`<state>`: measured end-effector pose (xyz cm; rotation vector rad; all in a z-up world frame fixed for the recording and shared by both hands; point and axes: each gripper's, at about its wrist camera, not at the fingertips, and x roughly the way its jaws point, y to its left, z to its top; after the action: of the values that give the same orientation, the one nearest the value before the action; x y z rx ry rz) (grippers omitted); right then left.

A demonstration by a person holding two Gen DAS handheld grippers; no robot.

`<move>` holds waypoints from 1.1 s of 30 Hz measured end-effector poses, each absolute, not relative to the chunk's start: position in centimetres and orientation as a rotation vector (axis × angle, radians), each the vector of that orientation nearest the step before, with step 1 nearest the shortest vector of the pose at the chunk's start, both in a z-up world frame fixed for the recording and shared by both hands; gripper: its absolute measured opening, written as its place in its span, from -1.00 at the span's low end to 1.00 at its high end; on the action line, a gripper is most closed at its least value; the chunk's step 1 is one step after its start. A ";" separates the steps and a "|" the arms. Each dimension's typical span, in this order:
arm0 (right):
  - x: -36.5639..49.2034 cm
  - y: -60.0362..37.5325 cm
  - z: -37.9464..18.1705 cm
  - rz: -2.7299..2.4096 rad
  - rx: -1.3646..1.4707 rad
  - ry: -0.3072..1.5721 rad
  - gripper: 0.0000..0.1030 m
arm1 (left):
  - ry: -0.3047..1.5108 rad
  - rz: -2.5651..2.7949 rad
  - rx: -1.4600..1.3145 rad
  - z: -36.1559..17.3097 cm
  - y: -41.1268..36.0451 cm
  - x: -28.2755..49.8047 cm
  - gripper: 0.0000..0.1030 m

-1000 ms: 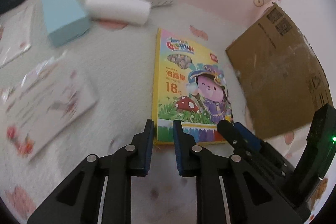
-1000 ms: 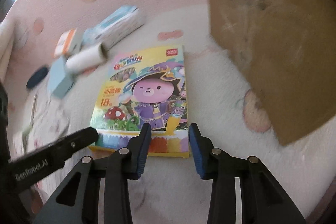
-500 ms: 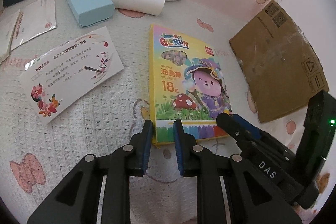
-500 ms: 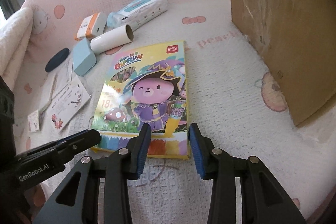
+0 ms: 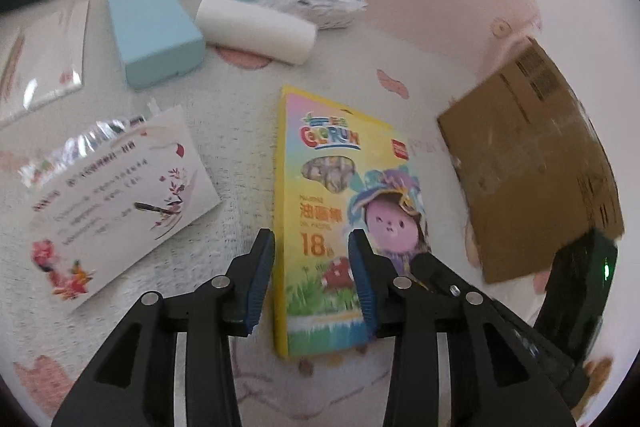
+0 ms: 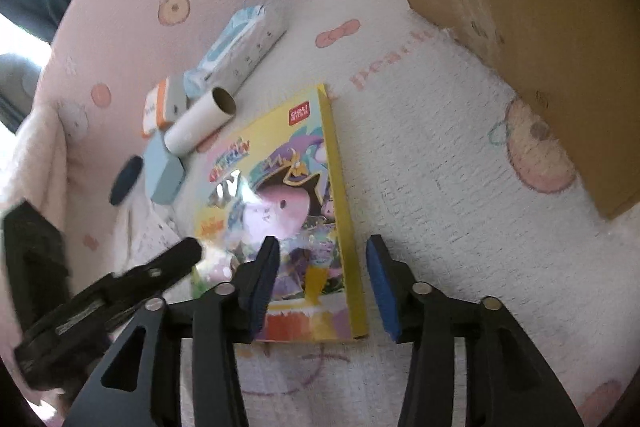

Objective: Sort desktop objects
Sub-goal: 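Lower the open right gripper around the yellow oil pastel box edge, then close the right gripper on the pastel box and lift it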

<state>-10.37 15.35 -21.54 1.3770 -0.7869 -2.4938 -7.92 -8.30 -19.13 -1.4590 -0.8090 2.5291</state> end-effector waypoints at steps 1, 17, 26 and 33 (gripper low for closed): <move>-10.4 15.4 -21.6 -2.489 1.366 -0.802 -0.01 | -0.846 2.520 -1.461 -19.5 -8.6 -8.1 -0.19; -14.0 14.2 -21.4 -2.388 1.479 -0.690 0.15 | -0.990 2.430 -1.494 -20.1 -8.7 -10.5 0.09; -14.1 13.8 -21.3 -2.453 1.498 -0.663 -0.03 | -1.072 2.426 -1.491 -20.2 -9.2 -9.4 0.00; -13.8 13.9 -20.7 -2.391 1.526 -0.685 -0.16 | -0.902 2.564 -1.499 -18.6 -8.2 -8.3 -0.07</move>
<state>-13.80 13.87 -20.72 1.5260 -0.6848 -2.3910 -8.34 -8.24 -18.56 -1.4985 -0.9016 2.5642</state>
